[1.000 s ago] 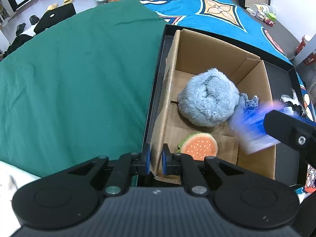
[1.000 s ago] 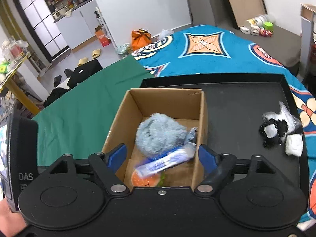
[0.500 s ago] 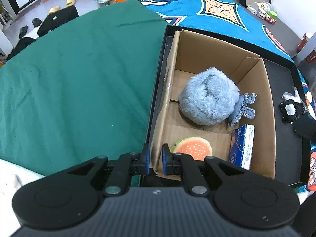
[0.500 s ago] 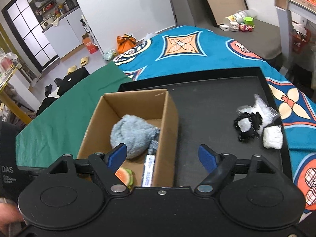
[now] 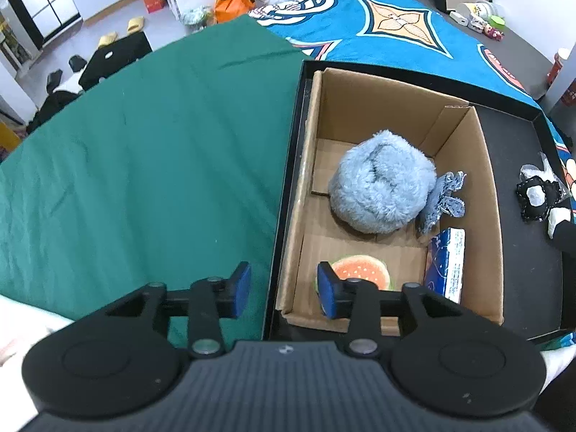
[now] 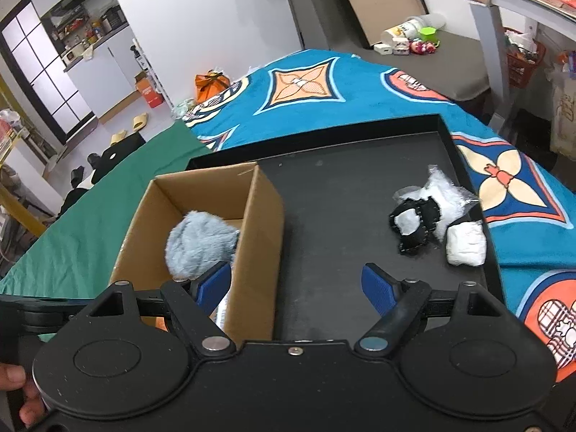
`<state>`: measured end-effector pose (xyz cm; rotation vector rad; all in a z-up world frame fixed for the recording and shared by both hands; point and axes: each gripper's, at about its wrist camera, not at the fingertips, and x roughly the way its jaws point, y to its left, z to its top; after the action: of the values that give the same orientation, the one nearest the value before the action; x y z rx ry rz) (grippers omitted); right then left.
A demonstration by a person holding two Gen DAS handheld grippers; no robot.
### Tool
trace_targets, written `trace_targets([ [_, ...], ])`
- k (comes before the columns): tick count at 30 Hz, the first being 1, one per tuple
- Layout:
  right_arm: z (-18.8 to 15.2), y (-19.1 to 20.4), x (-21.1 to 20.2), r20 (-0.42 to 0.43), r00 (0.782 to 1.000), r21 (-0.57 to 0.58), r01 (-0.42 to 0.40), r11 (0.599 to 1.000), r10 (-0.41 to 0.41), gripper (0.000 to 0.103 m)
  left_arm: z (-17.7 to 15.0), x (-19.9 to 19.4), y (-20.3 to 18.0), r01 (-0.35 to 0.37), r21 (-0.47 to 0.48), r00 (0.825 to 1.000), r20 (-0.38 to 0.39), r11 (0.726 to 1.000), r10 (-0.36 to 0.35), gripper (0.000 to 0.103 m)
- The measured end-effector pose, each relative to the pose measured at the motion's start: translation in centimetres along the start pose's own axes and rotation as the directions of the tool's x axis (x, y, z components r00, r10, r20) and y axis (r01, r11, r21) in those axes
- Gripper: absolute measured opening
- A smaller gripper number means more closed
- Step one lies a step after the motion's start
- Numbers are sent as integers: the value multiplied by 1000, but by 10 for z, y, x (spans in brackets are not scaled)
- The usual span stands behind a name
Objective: Organize soft objects
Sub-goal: 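Move the right tool back over the tray to the white bagged item, then grasp the white bagged item with the right tool and lift it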
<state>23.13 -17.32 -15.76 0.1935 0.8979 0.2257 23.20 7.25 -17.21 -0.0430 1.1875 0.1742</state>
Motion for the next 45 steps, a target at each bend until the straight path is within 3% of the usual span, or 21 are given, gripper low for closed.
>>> trace_targets([
  [9,-2,-32,4,60,998,-7,35,999,-34,74,1,-9,-8,-11,15,999,44,1000,11,56],
  [18,-4,-70,16,71,995,31,66,997,-68,58,4,-6,-18,-57,38,998,29,998,56,57],
  [29,-3,-102,30,87,992,78,90,993,-97,52,6,-1,-31,-117,74,993,6,990,117,57],
  [33,-5,-111,37,91,989,61,114,992,-119,42,7,0,-35,-133,85,991,1,987,134,57],
  [45,-9,-136,64,42,983,63,175,983,-178,41,12,9,-42,-166,101,985,-35,981,170,57],
])
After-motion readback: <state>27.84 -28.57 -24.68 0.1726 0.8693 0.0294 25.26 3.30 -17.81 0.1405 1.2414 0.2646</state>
